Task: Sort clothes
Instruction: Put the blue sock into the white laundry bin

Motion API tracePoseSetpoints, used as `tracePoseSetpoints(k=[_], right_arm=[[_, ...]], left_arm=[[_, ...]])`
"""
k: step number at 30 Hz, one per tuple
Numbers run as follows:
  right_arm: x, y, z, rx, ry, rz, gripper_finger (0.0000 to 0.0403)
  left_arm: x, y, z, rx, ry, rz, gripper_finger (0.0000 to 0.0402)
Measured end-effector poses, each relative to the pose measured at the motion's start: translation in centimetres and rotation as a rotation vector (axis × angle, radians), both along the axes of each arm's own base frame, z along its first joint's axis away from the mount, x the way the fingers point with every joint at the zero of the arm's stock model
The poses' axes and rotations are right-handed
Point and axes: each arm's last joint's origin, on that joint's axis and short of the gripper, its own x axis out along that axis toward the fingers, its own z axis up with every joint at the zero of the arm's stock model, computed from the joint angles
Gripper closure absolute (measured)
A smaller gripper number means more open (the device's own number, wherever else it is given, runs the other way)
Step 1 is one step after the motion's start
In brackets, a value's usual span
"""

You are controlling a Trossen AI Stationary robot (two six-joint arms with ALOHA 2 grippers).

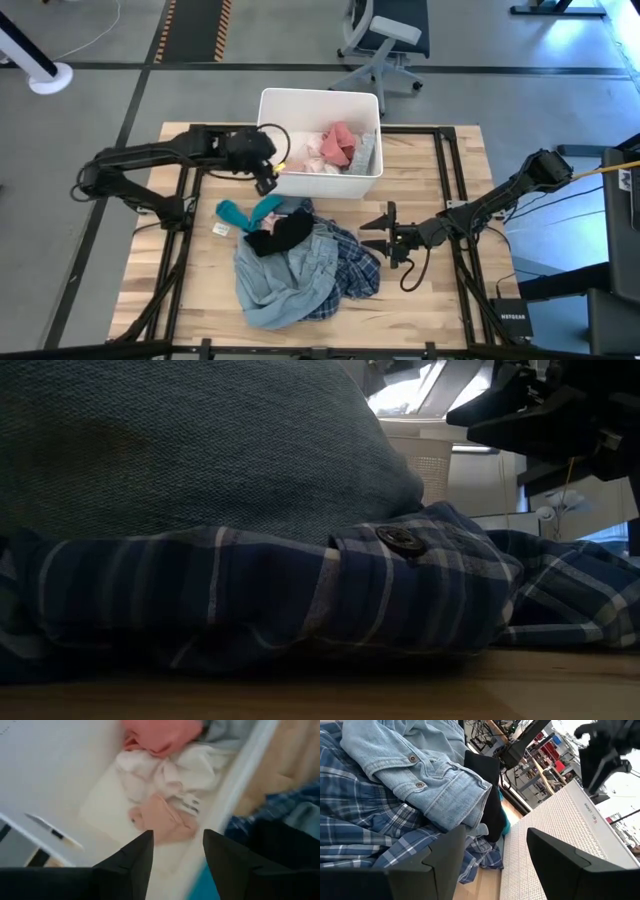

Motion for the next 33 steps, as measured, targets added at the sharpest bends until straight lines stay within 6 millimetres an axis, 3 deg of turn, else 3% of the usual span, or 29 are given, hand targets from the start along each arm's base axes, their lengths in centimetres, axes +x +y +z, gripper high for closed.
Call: tracePoseSetpoints(k=[6, 11, 21, 33], right_arm=[[0.0, 0.0, 0.0, 0.008, 0.005, -0.002, 0.0171], [0.0, 0.0, 0.0, 0.022, 0.004, -0.006, 0.0171], [0.0, 0.0, 0.0, 0.02, 0.004, -0.012, 0.0171], [0.0, -0.1, 0.0, 0.018, -0.002, -0.031, 0.0171]], left_arm=[[-3.0, -2.7, 1.4, -0.055, -0.046, -0.004, 0.0233], [-4.9, -4.5, 0.7, -0.107, -0.031, -0.013, 0.0233], [-5.8, -6.8, -6.6, -0.176, 0.139, 0.013, 0.0233], [-6.6, -7.5, -13.9, -0.259, 0.219, 0.076, 0.0233]])
